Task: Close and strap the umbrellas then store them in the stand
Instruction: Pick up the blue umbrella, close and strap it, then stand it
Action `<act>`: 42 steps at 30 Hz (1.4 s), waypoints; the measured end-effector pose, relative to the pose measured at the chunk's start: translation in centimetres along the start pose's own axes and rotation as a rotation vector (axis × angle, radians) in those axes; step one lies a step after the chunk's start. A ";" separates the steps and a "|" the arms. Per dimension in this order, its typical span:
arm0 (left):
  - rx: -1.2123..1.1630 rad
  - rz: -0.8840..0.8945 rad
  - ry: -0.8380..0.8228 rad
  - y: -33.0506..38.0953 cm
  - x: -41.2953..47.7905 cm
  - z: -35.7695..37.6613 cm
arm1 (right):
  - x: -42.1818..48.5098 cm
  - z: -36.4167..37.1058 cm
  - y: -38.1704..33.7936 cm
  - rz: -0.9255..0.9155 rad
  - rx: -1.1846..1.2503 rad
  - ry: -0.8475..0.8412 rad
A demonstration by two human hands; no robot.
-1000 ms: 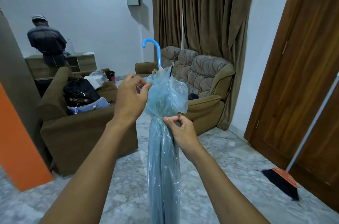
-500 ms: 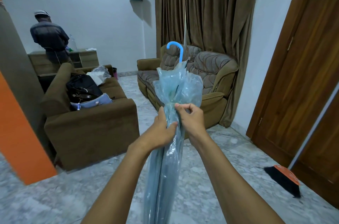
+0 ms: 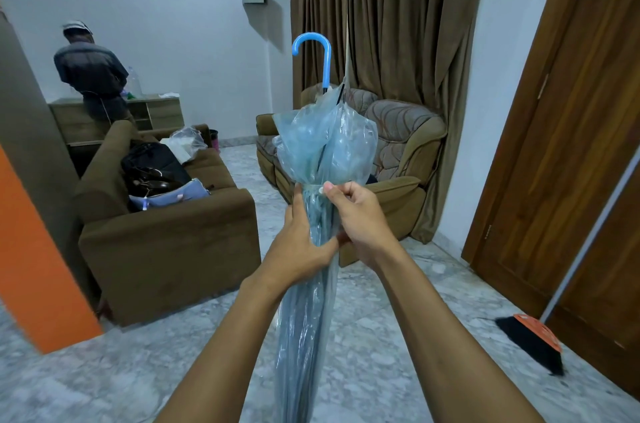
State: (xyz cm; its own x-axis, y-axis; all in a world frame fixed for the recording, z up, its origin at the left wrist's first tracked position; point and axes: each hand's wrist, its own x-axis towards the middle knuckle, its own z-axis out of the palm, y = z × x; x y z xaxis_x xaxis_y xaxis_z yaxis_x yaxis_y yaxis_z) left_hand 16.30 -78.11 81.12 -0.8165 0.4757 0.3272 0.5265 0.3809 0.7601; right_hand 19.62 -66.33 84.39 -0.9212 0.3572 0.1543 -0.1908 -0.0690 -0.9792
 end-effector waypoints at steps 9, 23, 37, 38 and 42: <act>-0.232 0.093 0.022 0.8 -0.5 -1.9 | -0.1 -1.3 -1.7 -0.006 0.113 -0.200; -0.560 0.045 -0.055 2.7 -0.1 -3.1 | 1.2 -3.2 -3.0 -0.049 0.003 -0.139; -0.228 0.035 0.019 4.9 1.2 -4.0 | -0.2 -2.5 -3.3 -0.100 0.094 0.145; -0.205 0.058 0.084 5.5 1.1 -3.8 | -0.2 -2.4 -3.3 -0.108 0.077 0.192; -0.082 0.088 0.174 6.5 0.6 -2.4 | -0.4 -2.0 -3.7 -0.131 0.096 0.264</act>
State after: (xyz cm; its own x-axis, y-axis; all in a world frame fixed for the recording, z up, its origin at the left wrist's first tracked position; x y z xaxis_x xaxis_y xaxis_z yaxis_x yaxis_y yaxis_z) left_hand 18.67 -77.22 87.59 -0.8006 0.3571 0.4811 0.5823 0.2744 0.7653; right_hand 21.37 -64.38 87.65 -0.7691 0.5975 0.2268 -0.3448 -0.0891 -0.9344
